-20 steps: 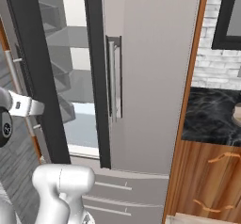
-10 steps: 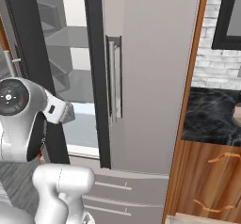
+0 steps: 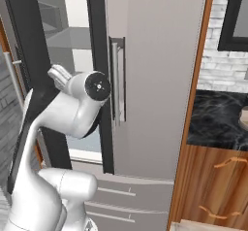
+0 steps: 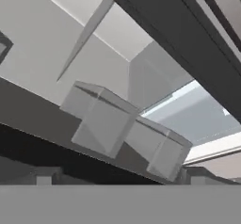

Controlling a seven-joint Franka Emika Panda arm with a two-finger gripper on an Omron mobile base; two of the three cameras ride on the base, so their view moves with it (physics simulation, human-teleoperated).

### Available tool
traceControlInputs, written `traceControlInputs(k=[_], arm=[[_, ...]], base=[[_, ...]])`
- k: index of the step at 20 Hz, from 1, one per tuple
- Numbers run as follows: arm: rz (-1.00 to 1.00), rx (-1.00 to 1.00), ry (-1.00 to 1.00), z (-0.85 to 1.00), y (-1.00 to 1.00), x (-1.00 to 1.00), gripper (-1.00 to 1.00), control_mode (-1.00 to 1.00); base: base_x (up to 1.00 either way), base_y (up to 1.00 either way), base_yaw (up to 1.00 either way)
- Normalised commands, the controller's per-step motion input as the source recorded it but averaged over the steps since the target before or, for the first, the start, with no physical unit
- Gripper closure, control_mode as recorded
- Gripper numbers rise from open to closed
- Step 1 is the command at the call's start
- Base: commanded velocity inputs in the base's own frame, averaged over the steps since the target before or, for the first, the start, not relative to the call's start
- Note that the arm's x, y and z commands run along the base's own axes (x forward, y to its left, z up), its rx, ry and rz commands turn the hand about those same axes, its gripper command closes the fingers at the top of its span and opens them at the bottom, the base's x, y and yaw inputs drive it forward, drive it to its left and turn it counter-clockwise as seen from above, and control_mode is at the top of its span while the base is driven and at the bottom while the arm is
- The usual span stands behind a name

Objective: Take the donut and cake from the fridge and place them on the empty tray on the dining counter.

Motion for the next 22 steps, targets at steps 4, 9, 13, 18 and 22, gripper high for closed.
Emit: traceControlInputs(k=[4, 9, 13, 18, 22], arm=[[0.15, 0.34, 0.30, -0.25, 0.00, 1.00, -1.00, -1.00], [0.17, 0.30, 0.29, -0.23, 0.12, 1.00, -1.00, -1.00], [0.18, 0.25, 0.30, -0.22, 0.39, 0.96, -1.00, -1.00], [0.19, 0.20, 0.25, -0.06, 0.54, 0.39, -1.00, -1.00], [0.17, 0.14, 0.24, -0.01, 0.68, 0.11, -1.00, -1.00]], base=[[0.00, 0.00, 0.00], [0.00, 0.00, 0.00], [0.00, 0.00, 0.00], [0.00, 0.00, 0.00], [0.00, 0.00, 0.00]])
